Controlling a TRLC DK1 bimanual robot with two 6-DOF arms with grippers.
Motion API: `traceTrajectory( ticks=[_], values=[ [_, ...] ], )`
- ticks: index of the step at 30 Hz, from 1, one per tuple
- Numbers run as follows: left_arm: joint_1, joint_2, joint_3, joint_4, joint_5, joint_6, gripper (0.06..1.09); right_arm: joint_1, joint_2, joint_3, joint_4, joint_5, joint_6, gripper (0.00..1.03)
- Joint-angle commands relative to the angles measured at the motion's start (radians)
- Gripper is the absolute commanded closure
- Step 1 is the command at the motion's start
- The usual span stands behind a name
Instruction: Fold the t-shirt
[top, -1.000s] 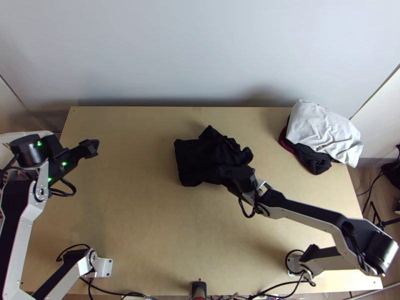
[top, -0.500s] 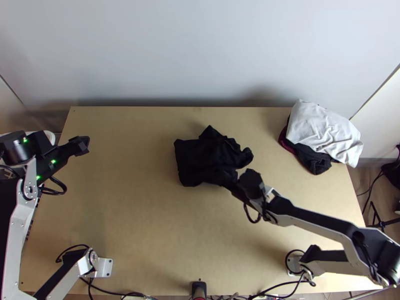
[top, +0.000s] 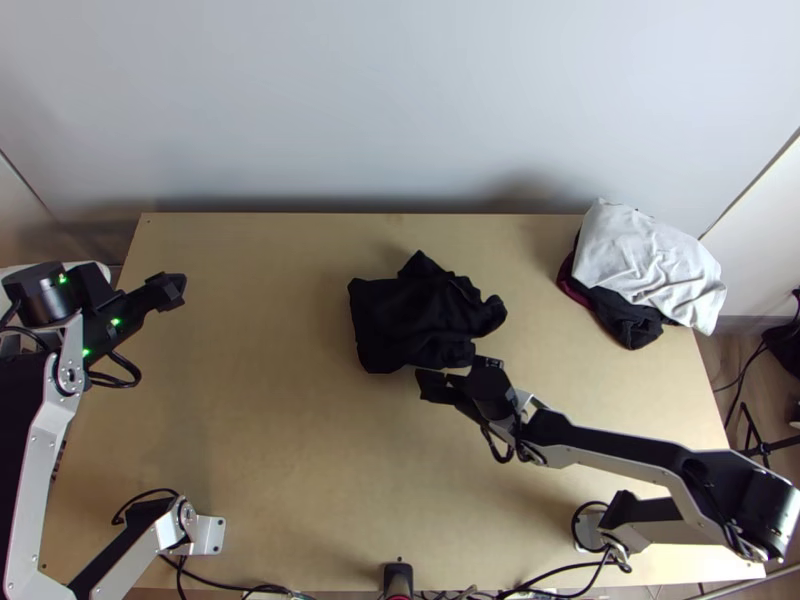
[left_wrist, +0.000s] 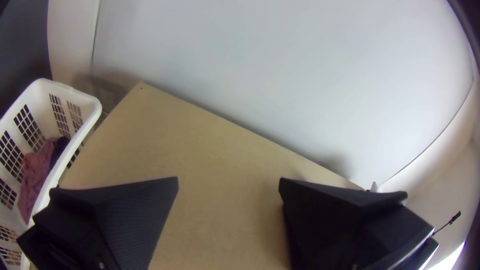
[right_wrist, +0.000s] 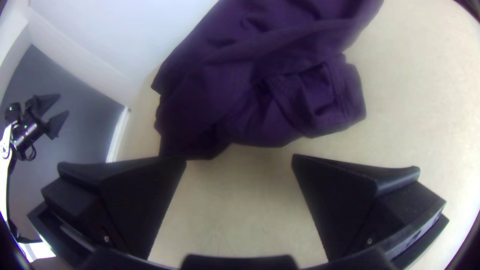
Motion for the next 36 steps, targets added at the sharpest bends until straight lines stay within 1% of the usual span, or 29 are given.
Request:
traceTrajectory(
  ticks=[1,4,9,26,30,32,34,35,36],
  values=[
    [0.014,-0.007,-0.012,0.003,-0.002,-0.004,0.11,0.026,0.08,0.04,0.037,0.046,-0.061,0.05],
    [0.019,-0.009,-0.01,0.003,0.0,-0.003,0.11,0.026,0.109,0.063,0.04,0.057,-0.076,0.04],
    [0.032,-0.009,-0.009,0.0,-0.002,0.002,0.11,0.001,0.169,0.114,0.04,0.057,-0.076,0.05],
    [0.046,-0.009,0.033,-0.005,-0.002,0.019,0.11,-0.109,0.301,0.29,0.037,0.043,0.0,0.05],
    [0.057,-0.013,0.036,-0.01,-0.002,0.036,0.11,-0.126,0.316,0.321,0.03,0.037,0.003,0.06],
    [0.071,-0.015,0.034,-0.017,0.0,0.048,0.11,-0.138,0.331,0.349,0.02,-0.006,-0.004,0.14],
    [0.081,-0.015,0.03,-0.02,0.0,0.06,0.11,-0.155,0.35,0.381,0.01,-0.025,-0.007,0.17],
    [0.083,-0.015,0.027,-0.022,0.0,0.065,0.11,-0.161,0.354,0.398,-0.01,-0.029,-0.004,0.27],
    [0.086,-0.015,0.025,-0.02,0.0,0.066,0.11,-0.166,0.353,0.407,-0.021,-0.028,-0.001,0.47]
  ],
)
